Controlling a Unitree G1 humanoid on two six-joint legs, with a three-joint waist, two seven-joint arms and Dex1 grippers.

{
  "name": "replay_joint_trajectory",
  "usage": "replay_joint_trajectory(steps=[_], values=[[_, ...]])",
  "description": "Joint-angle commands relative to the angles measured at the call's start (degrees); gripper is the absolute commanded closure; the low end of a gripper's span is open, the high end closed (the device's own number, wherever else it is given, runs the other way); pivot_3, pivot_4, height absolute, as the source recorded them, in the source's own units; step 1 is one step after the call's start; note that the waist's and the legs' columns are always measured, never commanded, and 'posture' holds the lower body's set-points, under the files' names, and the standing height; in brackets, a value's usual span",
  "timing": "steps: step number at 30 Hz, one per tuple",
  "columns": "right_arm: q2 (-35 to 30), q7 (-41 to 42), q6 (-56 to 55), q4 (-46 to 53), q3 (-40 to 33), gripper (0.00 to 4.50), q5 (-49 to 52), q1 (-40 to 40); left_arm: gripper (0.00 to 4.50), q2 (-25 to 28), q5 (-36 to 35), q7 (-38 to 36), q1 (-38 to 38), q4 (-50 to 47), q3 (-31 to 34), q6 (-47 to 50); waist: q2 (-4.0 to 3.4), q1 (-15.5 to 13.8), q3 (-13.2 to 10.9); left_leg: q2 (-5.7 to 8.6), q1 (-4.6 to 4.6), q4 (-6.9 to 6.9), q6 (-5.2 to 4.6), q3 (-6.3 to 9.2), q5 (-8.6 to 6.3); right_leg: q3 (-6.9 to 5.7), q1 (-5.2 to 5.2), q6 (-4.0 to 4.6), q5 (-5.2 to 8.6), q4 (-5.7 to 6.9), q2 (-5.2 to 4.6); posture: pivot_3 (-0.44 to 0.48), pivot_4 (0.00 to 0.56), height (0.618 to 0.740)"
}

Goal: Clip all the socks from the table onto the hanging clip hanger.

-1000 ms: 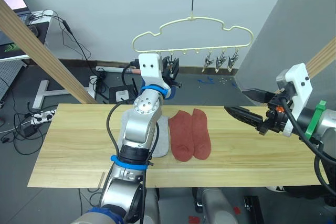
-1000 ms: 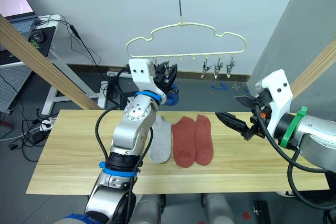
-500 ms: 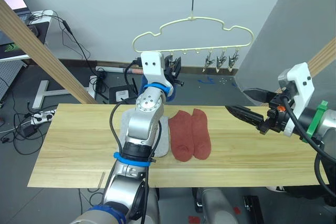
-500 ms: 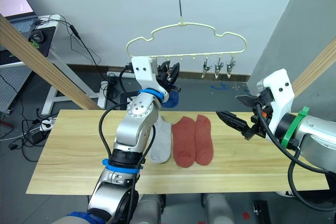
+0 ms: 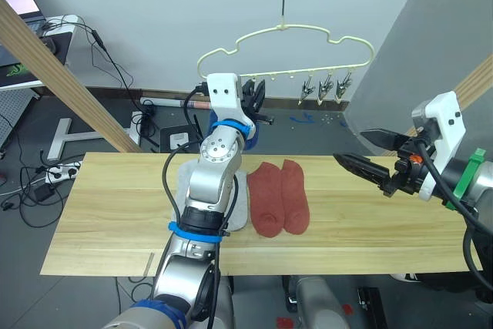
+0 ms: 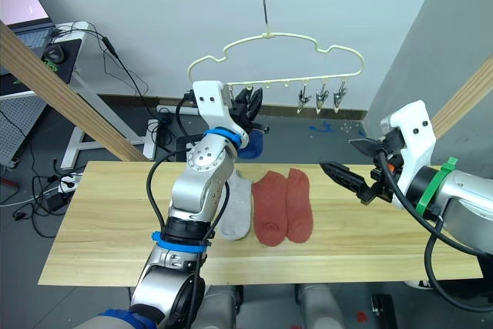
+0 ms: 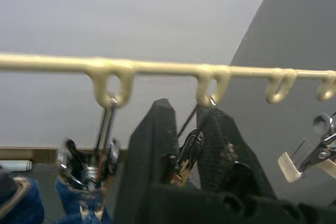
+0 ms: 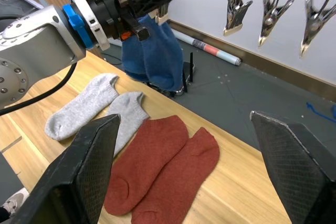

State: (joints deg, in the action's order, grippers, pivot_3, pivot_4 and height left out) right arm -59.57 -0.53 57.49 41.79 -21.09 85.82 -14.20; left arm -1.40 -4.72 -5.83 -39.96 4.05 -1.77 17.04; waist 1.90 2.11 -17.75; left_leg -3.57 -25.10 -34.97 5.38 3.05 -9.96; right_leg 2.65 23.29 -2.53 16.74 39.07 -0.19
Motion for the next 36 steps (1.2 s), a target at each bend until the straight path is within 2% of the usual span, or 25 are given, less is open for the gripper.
replay_joint_trajectory(steps=[1,3,10,14,16,24,25,26,31,36], values=[[-0.75,-0.29,-2.01,0.90,-0.50,0.33,0.91,0.29,4.36,-0.38,-0.73,-0.44,-0.69,-1.09,0.13,-0.81,0.00,0.02,0.00,0.00,0.00,0.00,0.00,0.00,0.00,0.00,0.00,0.00,0.00,0.00,0.00,-0.148,0.286,0.740],[-0.84,-0.34,-2.25,0.94,-0.43,0.33,0.91,0.41,4.49,-0.36,-0.81,-0.48,-0.68,-1.15,0.16,-0.80,0.00,0.04,0.00,0.00,0.00,0.00,0.00,0.00,0.00,0.00,0.00,0.00,0.00,0.00,0.00,-0.148,0.287,0.740],[-1.05,-0.54,-2.88,0.91,0.11,0.33,0.98,0.48,4.49,-0.09,-1.52,-0.55,-0.74,-1.41,0.39,-0.17,0.00,0.05,0.00,0.00,0.00,0.00,0.00,0.00,0.00,0.00,0.00,0.00,0.00,0.00,0.00,-0.143,0.287,0.740],[-1.04,-1.54,-2.99,0.90,2.37,0.33,1.03,-0.45,4.49,0.28,-5.33,-1.65,-1.85,-2.48,2.86,4.37,0.00,0.13,0.00,0.00,0.00,-0.01,0.00,0.00,0.00,0.00,-0.01,-0.01,0.00,0.01,0.00,-0.138,0.289,0.740],[-0.50,-3.06,-1.94,0.69,6.54,0.33,-0.16,-1.84,4.49,1.16,-9.15,-3.51,-2.61,-3.56,4.88,9.21,0.00,0.38,0.00,0.00,0.01,-0.02,0.00,0.00,0.00,0.00,-0.01,-0.01,0.00,0.02,0.00,-0.138,0.292,0.740],[7.26,-1.52,3.28,-4.89,30.01,0.33,-23.54,-10.21,4.49,4.62,-28.36,-6.62,-8.46,-4.79,16.18,29.83,-0.01,1.30,0.00,-0.01,0.02,-0.09,-0.01,0.03,0.02,-0.01,-0.02,-0.30,0.10,0.04,0.01,-0.111,0.293,0.740],[8.87,-0.71,3.47,-6.40,31.93,0.17,-25.73,-11.05,4.50,4.85,-29.84,-6.32,-9.08,-4.77,17.11,31.37,-0.01,1.29,0.00,-0.02,0.03,-0.10,-0.01,0.03,0.02,-0.03,-0.02,-0.31,0.10,0.05,0.01,-0.108,0.294,0.740],[10.41,0.23,3.47,-7.96,34.14,0.00,-28.38,-11.98,4.50,5.20,-31.17,-6.15,-9.62,-4.79,17.83,33.09,0.00,1.28,0.00,-0.01,0.02,-0.09,-0.02,0.04,0.02,-0.03,-0.02,-0.31,0.11,0.04,0.01,-0.102,0.294,0.740],[16.76,4.72,1.88,-18.24,43.44,0.00,-43.07,-16.22,4.50,6.12,-36.00,-4.20,-11.77,-4.69,20.72,38.50,-0.01,1.18,-0.01,-0.03,0.01,-0.07,-0.01,0.05,0.02,-0.05,0.00,-0.08,-0.03,0.03,0.01,-0.086,0.297,0.740],[22.86,9.76,-2.59,-29.54,48.09,0.00,-54.63,-18.79,4.50,6.67,-36.60,-2.90,-11.88,-5.49,19.98,39.62,0.00,1.01,-0.01,-0.03,0.00,-0.04,-0.01,0.05,0.02,-0.06,0.01,-0.07,-0.03,0.01,0.00,-0.061,0.296,0.740]])
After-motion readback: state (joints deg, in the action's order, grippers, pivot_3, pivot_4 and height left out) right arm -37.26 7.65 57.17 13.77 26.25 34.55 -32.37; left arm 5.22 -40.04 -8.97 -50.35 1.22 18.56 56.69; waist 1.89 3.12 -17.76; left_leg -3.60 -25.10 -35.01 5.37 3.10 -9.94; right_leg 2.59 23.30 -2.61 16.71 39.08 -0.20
